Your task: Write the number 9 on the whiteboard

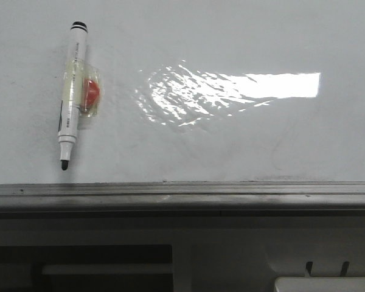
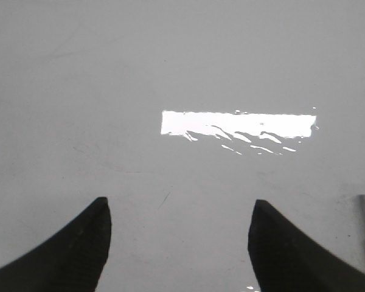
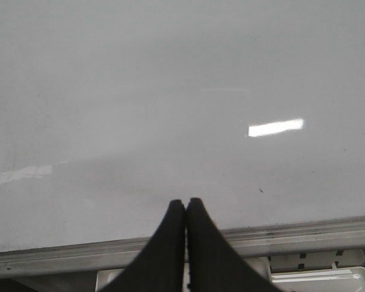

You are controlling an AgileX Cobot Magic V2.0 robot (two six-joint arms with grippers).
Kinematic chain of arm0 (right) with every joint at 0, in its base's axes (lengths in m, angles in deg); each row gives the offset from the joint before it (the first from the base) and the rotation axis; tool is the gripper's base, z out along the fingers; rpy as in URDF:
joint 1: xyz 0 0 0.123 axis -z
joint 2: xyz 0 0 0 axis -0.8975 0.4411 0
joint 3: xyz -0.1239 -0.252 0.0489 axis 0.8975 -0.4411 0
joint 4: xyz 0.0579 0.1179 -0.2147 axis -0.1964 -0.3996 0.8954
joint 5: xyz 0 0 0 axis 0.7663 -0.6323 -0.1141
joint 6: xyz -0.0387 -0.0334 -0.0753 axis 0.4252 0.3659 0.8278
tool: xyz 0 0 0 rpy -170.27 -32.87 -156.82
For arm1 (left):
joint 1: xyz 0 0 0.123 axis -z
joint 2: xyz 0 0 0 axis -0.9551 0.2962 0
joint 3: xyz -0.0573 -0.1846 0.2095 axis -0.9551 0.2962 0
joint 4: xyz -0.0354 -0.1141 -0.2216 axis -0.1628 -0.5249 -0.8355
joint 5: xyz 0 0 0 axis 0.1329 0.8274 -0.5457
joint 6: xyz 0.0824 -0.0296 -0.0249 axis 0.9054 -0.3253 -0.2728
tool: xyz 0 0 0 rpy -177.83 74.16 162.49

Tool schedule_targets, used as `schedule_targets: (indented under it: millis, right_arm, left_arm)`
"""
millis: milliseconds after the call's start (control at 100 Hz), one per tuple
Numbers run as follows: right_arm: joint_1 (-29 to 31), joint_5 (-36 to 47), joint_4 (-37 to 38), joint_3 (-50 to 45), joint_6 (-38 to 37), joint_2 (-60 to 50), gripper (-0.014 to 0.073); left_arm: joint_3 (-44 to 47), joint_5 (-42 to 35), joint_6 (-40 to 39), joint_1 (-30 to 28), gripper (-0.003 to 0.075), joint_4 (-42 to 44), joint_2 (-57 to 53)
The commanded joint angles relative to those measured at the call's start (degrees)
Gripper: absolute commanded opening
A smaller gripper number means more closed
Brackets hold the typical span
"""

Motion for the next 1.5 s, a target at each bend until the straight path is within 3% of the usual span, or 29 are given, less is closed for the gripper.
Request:
schedule_targets:
  millis: [0, 270, 450, 660, 1000, 1490]
  right_arm:
    - [-0.1, 3.7, -0.3, 2.1, 0.3, 1.0, -0.0069]
    - [-0.1, 3.7, -0.3, 2.1, 0.3, 1.0, -0.0069]
    - [-0.1, 3.7, -0.3, 2.1, 0.3, 1.0, -0.0069]
    - [-0.1, 3.6, -0.3, 2.1, 0.3, 1.0, -0.0069]
    - [-0.1, 3.6, -0.3, 2.1, 0.3, 1.0, -0.0069]
    - [-0.1, 3.6, -0.2, 2.1, 0.3, 1.0, -0.0069]
  left_arm:
    - [-2.1, -4.5, -0.2, 2.5, 0.0426, -3.5, 2.8]
    - [-2.1, -7.2, 1.5, 19.2, 0.0427, -3.9, 14.9]
    - [-2.1, -16.8, 1.5, 31.6, 0.0426, -3.6, 22.5]
    - [-2.1, -25.8, 1.4, 40.9, 0.0426, -4.2, 32.3]
    - [-2.1, -37.9, -3.1, 45.4, 0.0426, -4.8, 46.7]
    - [-2.1, -43.4, -7.8, 45.4, 0.0418, -4.7, 55.6]
